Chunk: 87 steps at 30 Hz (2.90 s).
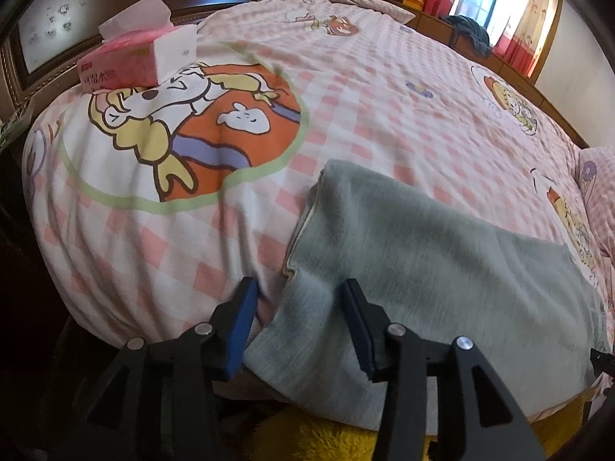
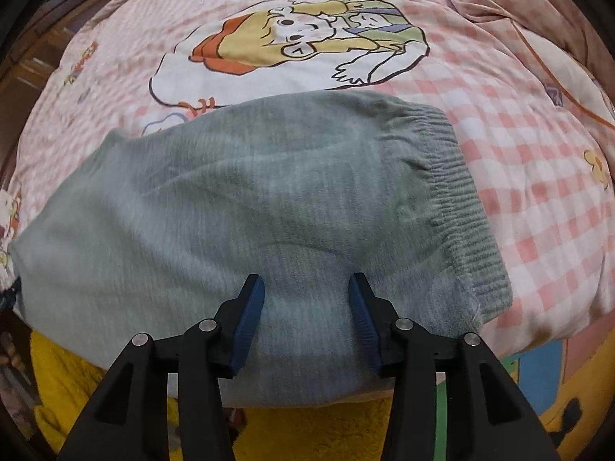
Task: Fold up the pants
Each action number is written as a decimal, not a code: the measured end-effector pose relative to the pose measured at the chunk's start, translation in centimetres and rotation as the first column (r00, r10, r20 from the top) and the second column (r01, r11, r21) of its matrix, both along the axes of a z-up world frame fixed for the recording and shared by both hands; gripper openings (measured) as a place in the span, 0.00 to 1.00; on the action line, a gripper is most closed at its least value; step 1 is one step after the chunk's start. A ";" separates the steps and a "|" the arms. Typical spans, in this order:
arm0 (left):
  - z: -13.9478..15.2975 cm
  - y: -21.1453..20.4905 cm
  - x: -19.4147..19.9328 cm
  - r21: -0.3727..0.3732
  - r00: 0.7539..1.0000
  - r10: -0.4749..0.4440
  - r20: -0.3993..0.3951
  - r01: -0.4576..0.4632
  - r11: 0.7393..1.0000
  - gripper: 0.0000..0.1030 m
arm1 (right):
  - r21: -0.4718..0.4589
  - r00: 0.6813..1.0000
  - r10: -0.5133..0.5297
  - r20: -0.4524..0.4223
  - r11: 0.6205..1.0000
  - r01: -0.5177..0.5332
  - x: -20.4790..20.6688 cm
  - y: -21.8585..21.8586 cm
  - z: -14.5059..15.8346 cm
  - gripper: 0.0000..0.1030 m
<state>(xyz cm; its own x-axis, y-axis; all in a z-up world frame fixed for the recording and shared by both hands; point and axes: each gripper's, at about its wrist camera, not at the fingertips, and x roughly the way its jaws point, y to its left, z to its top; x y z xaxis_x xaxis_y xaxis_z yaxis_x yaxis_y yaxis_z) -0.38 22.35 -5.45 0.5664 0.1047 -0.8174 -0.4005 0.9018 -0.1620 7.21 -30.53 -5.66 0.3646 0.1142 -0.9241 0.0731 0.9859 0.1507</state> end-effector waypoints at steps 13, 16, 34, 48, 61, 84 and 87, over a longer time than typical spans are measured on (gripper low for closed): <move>0.6 0.0 -0.3 -0.043 1.000 -0.011 0.009 0.011 0.999 0.22 | -0.005 0.998 -0.030 0.052 1.000 0.030 -0.7 0.5 1.2 0.54; 1.1 -0.3 -0.4 -0.046 1.000 -0.025 0.017 0.026 0.999 0.12 | -0.021 0.997 -0.026 0.078 0.999 0.027 -1.6 1.2 2.5 0.54; 9.7 -5.1 -2.7 -0.046 0.968 -0.159 0.193 0.170 0.984 0.08 | -0.037 0.986 0.075 0.151 0.997 -0.070 -5.6 4.8 6.0 0.54; 15.2 -16.3 -0.3 -0.048 0.880 -0.406 0.246 0.430 0.902 0.08 | 0.000 0.982 0.057 0.179 0.998 -0.058 -6.9 2.7 6.2 0.54; 7.8 -27.2 5.8 -0.064 0.832 -0.552 0.060 0.555 0.829 0.08 | 0.023 0.985 0.036 0.167 0.999 -0.041 -6.6 1.3 4.7 0.54; 7.0 -27.8 3.8 0.017 0.821 -0.570 -0.014 0.570 0.821 0.42 | 0.061 0.988 0.082 0.131 0.994 -0.090 -5.7 3.2 4.0 0.54; 6.7 -26.0 3.5 0.045 0.852 -0.522 -0.044 0.523 0.851 0.43 | 0.076 0.985 0.114 0.127 0.989 -0.124 -5.3 4.2 4.4 0.54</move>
<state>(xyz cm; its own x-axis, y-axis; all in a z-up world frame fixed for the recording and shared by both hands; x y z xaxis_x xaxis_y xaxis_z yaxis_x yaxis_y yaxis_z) 3.13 -3.69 1.24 0.5262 -0.1561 -0.8359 0.1283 0.9863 -0.1034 1.87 -26.34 -1.30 0.4529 0.2378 -0.8593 -0.0677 0.9702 0.2328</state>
